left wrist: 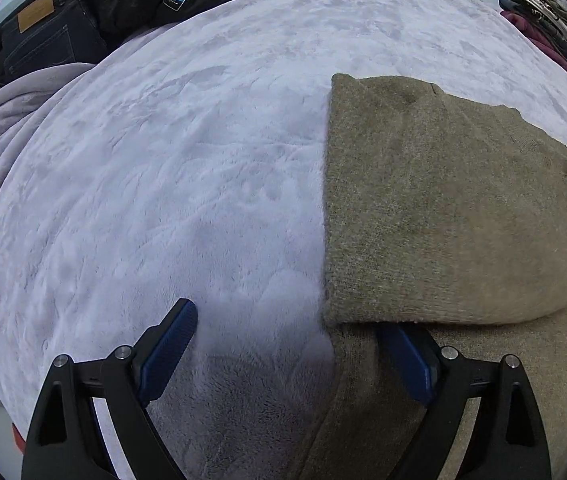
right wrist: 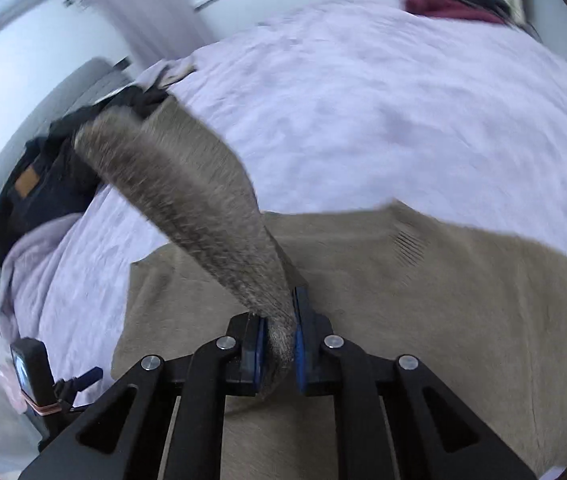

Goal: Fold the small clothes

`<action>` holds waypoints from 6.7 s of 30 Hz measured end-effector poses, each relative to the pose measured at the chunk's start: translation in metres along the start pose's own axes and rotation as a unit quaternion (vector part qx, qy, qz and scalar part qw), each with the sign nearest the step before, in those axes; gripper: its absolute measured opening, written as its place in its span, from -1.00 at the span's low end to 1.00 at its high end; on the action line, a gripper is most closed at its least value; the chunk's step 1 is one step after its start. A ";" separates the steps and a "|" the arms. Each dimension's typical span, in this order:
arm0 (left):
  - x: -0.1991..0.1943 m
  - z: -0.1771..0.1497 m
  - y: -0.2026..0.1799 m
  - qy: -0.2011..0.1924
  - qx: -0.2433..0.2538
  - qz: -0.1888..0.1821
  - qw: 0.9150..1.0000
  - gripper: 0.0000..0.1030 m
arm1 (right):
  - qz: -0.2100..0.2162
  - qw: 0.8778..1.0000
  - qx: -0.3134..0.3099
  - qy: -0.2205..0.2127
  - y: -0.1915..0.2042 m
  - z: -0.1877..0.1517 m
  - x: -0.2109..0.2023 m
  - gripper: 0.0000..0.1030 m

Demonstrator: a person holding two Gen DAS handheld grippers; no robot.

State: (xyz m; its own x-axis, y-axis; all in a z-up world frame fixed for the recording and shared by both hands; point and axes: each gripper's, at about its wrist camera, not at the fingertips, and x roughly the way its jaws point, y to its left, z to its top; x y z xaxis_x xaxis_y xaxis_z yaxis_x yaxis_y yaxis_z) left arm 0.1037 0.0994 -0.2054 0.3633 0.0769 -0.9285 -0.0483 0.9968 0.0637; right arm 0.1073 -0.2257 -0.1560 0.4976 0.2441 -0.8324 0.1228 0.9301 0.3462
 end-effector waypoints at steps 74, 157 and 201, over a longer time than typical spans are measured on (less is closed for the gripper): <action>-0.036 0.018 -0.058 0.038 0.137 -0.131 0.981 0.89 | 0.042 0.985 0.140 0.087 -0.072 -0.093 -0.053 -0.01; -0.045 0.029 -0.165 -0.002 0.151 -0.077 0.986 1.00 | 0.154 0.987 0.025 0.041 -0.052 0.014 -0.015 -0.77; -0.004 0.051 -0.069 0.027 0.067 -0.059 0.996 0.99 | 0.075 0.965 0.249 0.032 -0.130 -0.090 -0.068 -0.20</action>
State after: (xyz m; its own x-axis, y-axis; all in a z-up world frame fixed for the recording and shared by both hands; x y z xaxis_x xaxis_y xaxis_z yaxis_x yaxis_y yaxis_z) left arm 0.1527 0.0310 -0.1879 0.3092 -0.0392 -0.9502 0.1171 0.9931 -0.0029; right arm -0.0200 -0.3388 -0.1830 0.4904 0.3975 -0.7756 0.4578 0.6398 0.6174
